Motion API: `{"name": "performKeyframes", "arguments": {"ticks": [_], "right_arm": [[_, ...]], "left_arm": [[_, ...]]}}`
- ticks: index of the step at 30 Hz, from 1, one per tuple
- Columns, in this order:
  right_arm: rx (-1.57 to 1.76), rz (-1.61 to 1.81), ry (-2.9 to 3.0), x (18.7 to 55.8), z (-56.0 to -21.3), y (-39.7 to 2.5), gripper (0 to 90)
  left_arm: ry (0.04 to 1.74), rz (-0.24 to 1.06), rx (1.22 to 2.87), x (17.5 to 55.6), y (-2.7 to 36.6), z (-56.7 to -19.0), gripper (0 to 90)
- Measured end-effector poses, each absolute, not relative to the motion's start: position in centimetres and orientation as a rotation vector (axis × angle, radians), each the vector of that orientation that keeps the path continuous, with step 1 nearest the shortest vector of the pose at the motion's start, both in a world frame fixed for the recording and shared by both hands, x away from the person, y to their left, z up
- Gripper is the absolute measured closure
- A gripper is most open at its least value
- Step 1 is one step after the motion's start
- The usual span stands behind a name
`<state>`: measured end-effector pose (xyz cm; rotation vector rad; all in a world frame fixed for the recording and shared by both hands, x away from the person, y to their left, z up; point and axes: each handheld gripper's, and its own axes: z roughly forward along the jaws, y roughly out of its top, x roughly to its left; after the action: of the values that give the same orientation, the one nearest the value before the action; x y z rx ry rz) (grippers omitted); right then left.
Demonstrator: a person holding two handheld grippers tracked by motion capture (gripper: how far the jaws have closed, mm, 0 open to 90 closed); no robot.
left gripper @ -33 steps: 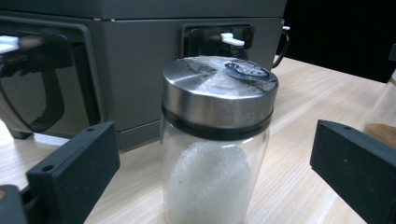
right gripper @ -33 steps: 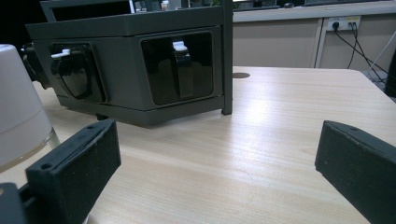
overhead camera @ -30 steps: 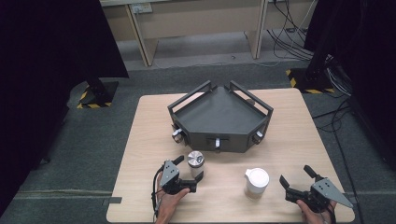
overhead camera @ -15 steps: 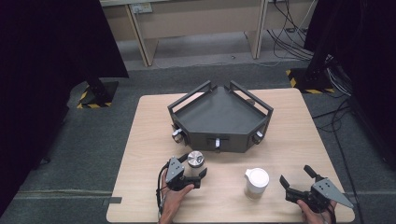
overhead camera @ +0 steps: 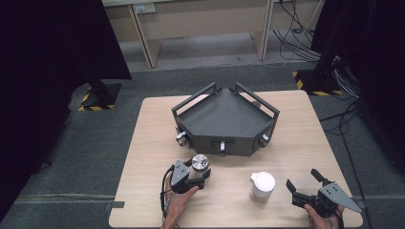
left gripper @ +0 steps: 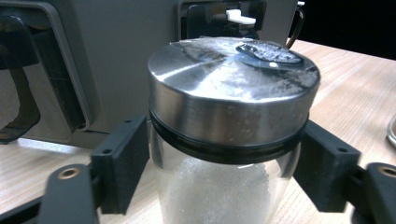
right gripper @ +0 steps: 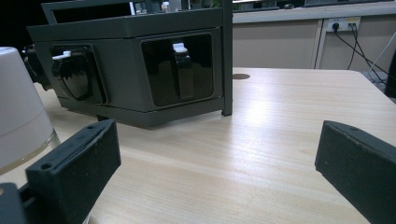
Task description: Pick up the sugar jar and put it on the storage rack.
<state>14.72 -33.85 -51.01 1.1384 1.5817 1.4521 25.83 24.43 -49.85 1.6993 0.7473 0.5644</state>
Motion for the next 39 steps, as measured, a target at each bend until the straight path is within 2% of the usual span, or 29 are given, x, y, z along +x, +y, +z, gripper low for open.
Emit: {"name": "performKeyframes", "arguments": {"ticks": [5,18,39], "right_arm": [[1.139,1.452,1.584,14.7,-51.0,-33.8,0.4],[1.14,1.455,1.583,14.7,-51.0,-33.9,0.4],[1.135,1.456,1.583,14.7,-51.1,-33.9,0.4]], "left_arm": [[0.743,0.575,1.71,25.8,24.2,-49.7,30.5],[0.733,0.568,1.713,25.8,24.4,-49.4,30.8],[0.688,0.537,1.672,25.6,25.5,-47.0,30.8]]}}
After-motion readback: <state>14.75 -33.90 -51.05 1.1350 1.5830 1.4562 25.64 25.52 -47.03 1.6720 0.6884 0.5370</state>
